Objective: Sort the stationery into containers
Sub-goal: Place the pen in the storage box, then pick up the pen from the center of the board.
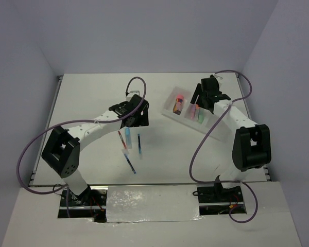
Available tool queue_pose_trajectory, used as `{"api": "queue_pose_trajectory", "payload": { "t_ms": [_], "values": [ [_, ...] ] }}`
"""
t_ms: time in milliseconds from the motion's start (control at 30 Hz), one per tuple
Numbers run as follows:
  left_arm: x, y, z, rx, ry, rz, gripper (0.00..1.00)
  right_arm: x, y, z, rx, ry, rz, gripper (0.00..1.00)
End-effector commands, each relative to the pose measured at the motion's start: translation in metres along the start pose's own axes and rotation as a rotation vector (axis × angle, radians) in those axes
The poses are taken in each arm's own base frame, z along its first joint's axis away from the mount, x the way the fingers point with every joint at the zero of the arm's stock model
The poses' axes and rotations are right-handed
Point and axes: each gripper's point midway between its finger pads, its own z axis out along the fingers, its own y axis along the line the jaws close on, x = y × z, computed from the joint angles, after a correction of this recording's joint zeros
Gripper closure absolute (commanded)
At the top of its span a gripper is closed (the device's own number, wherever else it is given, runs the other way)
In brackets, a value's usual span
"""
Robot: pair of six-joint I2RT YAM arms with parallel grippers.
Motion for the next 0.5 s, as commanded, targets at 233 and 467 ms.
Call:
{"api": "queue_pose_trajectory", "payload": {
  "t_ms": [233,467],
  "values": [
    [0.008,0.014,0.044,-0.112,0.069,-0.003,0.18,-0.013,0.038,-0.095,-0.223,-0.111,-0.082,0.2],
    [0.027,0.039,0.053,-0.223,0.087,-0.031,0.17,0.014,0.058,-0.125,-0.322,-0.107,-0.133,0.2]
  ]
}}
